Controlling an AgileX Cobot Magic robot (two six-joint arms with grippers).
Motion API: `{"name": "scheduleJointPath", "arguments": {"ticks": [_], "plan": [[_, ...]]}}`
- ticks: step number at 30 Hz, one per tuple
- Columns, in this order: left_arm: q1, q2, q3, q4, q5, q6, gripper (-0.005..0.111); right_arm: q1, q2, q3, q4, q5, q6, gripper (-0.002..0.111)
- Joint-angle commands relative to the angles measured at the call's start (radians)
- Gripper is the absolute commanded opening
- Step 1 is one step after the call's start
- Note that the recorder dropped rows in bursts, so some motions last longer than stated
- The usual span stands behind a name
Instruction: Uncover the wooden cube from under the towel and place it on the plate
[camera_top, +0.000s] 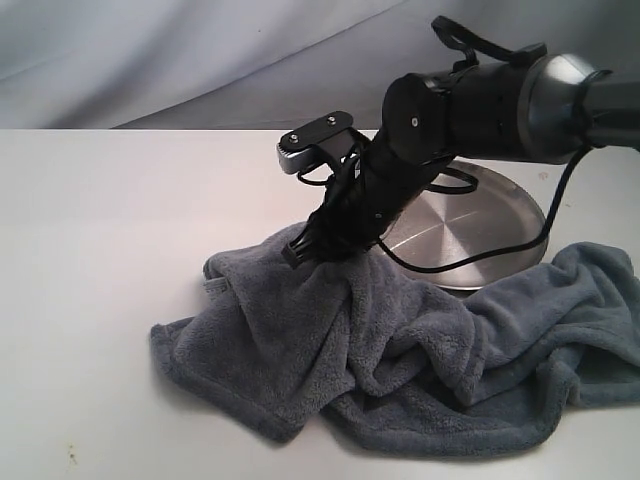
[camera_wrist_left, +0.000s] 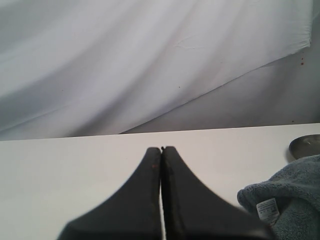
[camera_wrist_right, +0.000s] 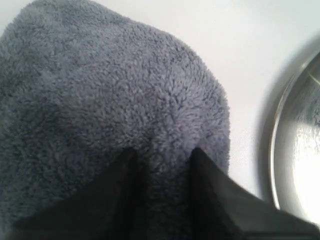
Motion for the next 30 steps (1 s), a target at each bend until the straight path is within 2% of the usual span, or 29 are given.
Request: {"name": "scheduleJointPath", "arguments": {"ticks": [1,2,10,17,24,30], "plan": [[0.002,-0.004,0.004,-0.002,-0.011,-0.002,0.000,0.001,-0.004,-0.006,0.009,0.005,0.006,0.006],[0.002,-0.004,0.004,-0.002,-0.011,-0.002,0.000,0.001,-0.004,-0.006,0.009,0.006,0.006,0.000],[0.002,-0.004,0.004,-0.002,-0.011,-0.002,0.000,0.013,-0.104,-0.006,0.144,0.006,-0.032,0.000],[0.002,-0.004,0.004,-0.002,-0.011,-0.002,0.000,0.121,-0.182,-0.006,0.331,0.006,-0.172,0.000],[0.002,-0.004,0.004,-0.002,-0.011,-0.002,0.000,0.241,-0.110,-0.004,0.321,0.011,-0.178,0.000],[0.002,-0.004,0.004,-0.002,-0.011,-0.002,0.000,0.261,0.004,-0.004,0.316,0.034,-0.144,0.000]]}}
